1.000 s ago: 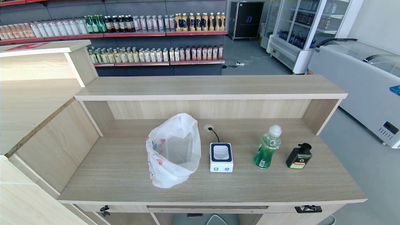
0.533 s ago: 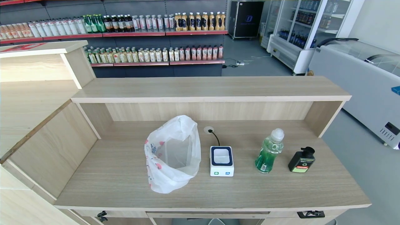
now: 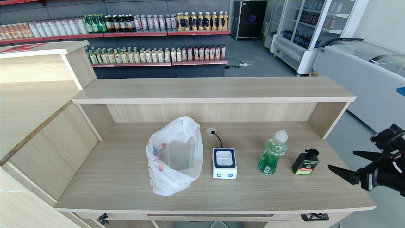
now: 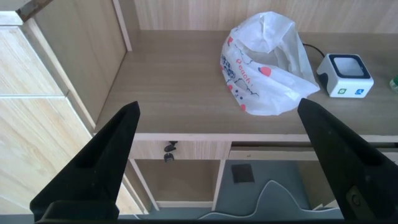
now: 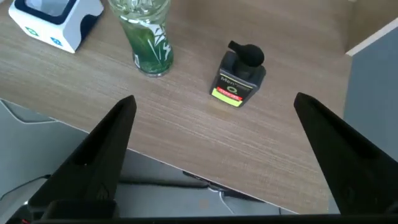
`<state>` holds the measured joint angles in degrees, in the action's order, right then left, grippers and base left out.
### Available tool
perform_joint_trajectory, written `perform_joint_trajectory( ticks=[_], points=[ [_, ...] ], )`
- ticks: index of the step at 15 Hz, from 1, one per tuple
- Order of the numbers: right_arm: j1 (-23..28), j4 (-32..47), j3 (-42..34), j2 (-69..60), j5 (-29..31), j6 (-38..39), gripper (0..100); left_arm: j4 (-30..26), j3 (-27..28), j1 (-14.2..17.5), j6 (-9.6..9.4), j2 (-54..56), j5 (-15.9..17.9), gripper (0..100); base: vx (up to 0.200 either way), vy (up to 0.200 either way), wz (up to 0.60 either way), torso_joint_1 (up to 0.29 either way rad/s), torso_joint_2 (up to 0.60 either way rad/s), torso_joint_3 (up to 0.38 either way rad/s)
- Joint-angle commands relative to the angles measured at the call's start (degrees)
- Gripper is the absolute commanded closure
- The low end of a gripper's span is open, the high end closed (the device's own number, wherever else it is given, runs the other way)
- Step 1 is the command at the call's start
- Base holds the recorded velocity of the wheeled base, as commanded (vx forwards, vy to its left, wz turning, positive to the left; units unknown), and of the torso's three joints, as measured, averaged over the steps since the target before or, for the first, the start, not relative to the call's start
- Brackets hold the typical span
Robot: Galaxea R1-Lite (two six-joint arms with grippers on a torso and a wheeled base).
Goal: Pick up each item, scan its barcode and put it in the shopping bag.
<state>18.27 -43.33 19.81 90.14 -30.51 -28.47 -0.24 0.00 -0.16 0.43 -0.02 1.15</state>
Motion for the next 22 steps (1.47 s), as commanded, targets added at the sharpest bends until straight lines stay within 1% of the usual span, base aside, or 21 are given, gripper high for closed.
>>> perform_joint_trajectory(
  ticks=[1,2,3,7,9,11,19,22],
  points=[
    [1.5,0.5,-0.7,8.4,-1.5,-1.1,0,0.0,0.0,0.0,0.01,-0.1,0.0,0,0.000,0.000,0.00,0.000,0.00,0.000],
    [1.2,0.4,-0.3,9.5,-2.0,-1.2,0,0.0,0.0,0.0,0.01,-0.1,0.0,0,0.000,0.000,0.00,0.000,0.00,0.000],
    [-0.3,-1.1,0.7,13.2,-3.4,-1.6,0,0.0,0.0,0.0,0.01,-0.1,0.0,0,0.000,0.000,0.00,0.000,0.00,0.000],
    [-3.9,-13.7,3.0,23.5,-6.8,-1.4,0,0.0,0.0,0.0,0.01,-0.1,0.0,0,0.000,0.000,0.00,0.000,0.00,0.000],
    [-5.9,-17.3,2.9,26.3,-9.6,-2.4,0,0.0,0.0,0.0,0.01,-0.1,0.0,0,0.000,0.000,0.00,0.000,0.00,0.000],
    [-6.8,-21.5,4.0,29.0,-10.4,-2.7,0,0.0,0.0,0.0,0.01,-0.1,0.0,0,0.000,0.000,0.00,0.000,0.00,0.000],
    [-10.3,-39.4,4.0,40.3,-10.8,-2.7,0,0.0,0.0,0.0,0.01,-0.1,0.0,0,0.000,0.000,0.00,0.000,0.00,0.000],
    [-10.7,-40.5,6.8,42.4,-12.6,-2.5,0,0.0,0.0,0.0,0.01,-0.1,0.0,0,0.000,0.000,0.00,0.000,0.00,0.000]
  ],
)
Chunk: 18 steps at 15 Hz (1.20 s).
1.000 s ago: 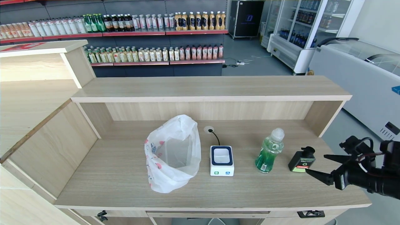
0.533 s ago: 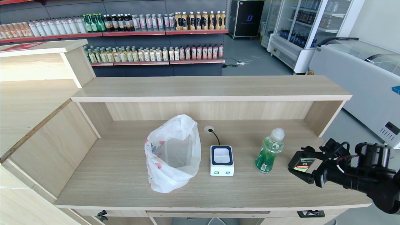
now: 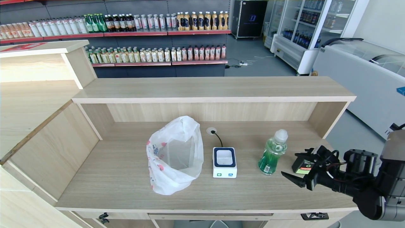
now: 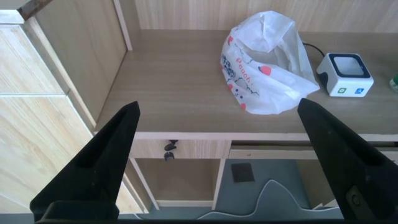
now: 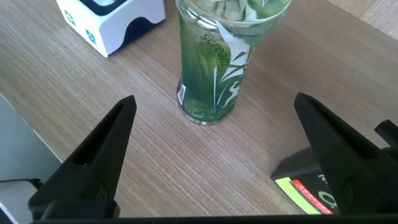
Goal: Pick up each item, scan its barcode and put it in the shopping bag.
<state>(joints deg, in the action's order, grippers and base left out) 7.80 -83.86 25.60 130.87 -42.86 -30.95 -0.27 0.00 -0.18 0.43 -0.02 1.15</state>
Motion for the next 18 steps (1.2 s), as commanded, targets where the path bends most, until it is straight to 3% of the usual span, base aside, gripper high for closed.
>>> perform_joint_trajectory(
  ticks=[1,18],
  points=[
    [-0.5,-0.1,2.0,1.9,-0.3,0.0,0,0.0,0.0,0.0,0.01,-0.1,0.0,0,0.000,0.000,0.00,0.000,0.00,0.000],
    [-4.8,0.1,16.3,10.8,-5.0,1.9,0,0.0,0.0,0.0,0.01,-0.1,0.0,0,0.000,0.000,0.00,0.000,0.00,0.000]
  ],
)
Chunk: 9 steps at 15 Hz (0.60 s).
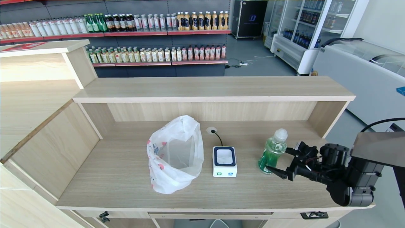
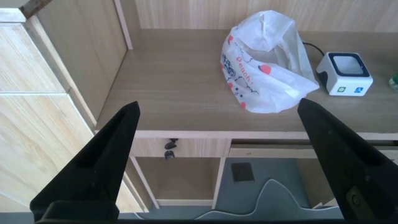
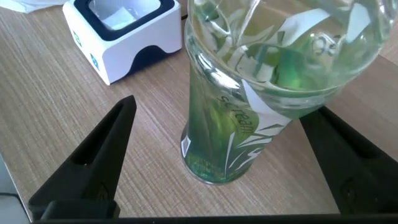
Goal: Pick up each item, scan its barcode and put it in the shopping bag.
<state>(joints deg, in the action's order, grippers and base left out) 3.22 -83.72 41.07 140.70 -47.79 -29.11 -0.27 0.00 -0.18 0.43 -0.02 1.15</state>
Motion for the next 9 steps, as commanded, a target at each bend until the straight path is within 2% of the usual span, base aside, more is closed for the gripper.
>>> perform_joint_trajectory(
  ticks=[1,9],
  points=[
    [-0.7,0.1,1.6,1.3,-0.5,0.1,0,0.0,0.0,0.0,0.01,-0.1,0.0,0,0.000,0.000,0.00,0.000,0.00,0.000],
    [-3.5,-0.3,5.3,3.8,-3.1,-0.2,0,0.0,0.0,0.0,0.01,-0.1,0.0,0,0.000,0.000,0.00,0.000,0.00,0.000]
  ],
)
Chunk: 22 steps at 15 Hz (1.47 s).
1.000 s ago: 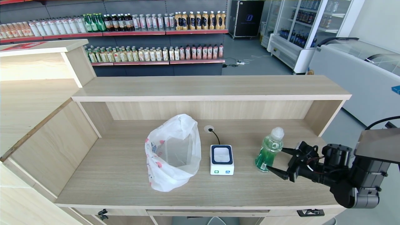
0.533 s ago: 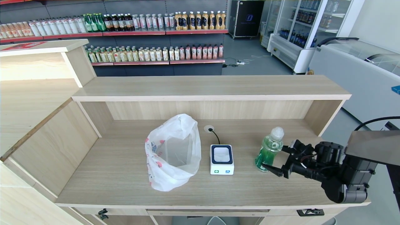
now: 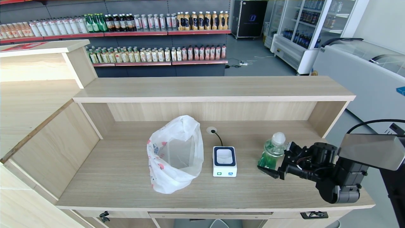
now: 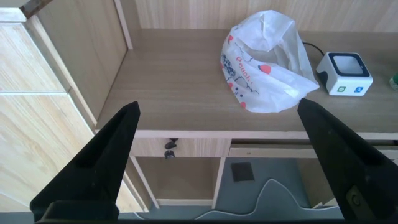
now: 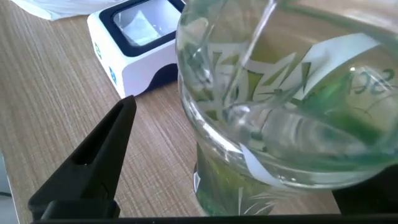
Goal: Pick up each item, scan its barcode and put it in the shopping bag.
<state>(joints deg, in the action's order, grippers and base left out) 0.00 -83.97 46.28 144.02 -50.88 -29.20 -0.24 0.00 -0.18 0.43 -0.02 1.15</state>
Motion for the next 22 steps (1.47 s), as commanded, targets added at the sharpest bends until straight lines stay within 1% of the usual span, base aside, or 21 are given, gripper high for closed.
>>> perform_joint_trajectory(
  ticks=[1,5,6,13,16,20,22],
  points=[
    [-0.4,0.0,0.5,0.6,0.0,0.0,0,0.0,0.0,0.0,0.01,-0.1,0.0,0,0.000,0.000,0.00,0.000,0.00,0.000],
    [-0.4,0.0,4.6,0.6,0.0,4.0,0,0.0,0.0,0.0,0.01,-0.1,0.0,0,0.000,0.000,0.00,0.000,0.00,0.000],
    [-0.3,0.0,5.5,0.8,0.0,4.6,100,0.0,0.0,0.0,0.01,-0.1,0.0,0,0.000,0.000,0.00,0.000,0.00,0.000],
    [-0.1,0.0,6.2,2.1,0.1,5.1,100,0.0,0.0,0.0,0.01,-0.1,0.0,0,0.000,0.000,0.00,0.000,0.00,0.000],
    [0.4,-0.1,6.7,1.8,0.4,7.6,100,0.0,0.0,0.0,0.01,-0.1,0.0,0,0.000,0.000,0.00,0.000,0.00,0.000],
    [0.4,0.0,6.5,0.0,4.1,8.4,100,0.0,0.0,0.0,0.01,-0.1,0.0,0,0.000,0.000,0.00,0.000,0.00,0.000],
    [0.2,-0.1,6.4,-2.0,4.3,12.1,100,0.0,0.0,0.0,0.01,-0.1,0.0,0,0.000,0.000,0.00,0.000,0.00,0.000]
  ],
)
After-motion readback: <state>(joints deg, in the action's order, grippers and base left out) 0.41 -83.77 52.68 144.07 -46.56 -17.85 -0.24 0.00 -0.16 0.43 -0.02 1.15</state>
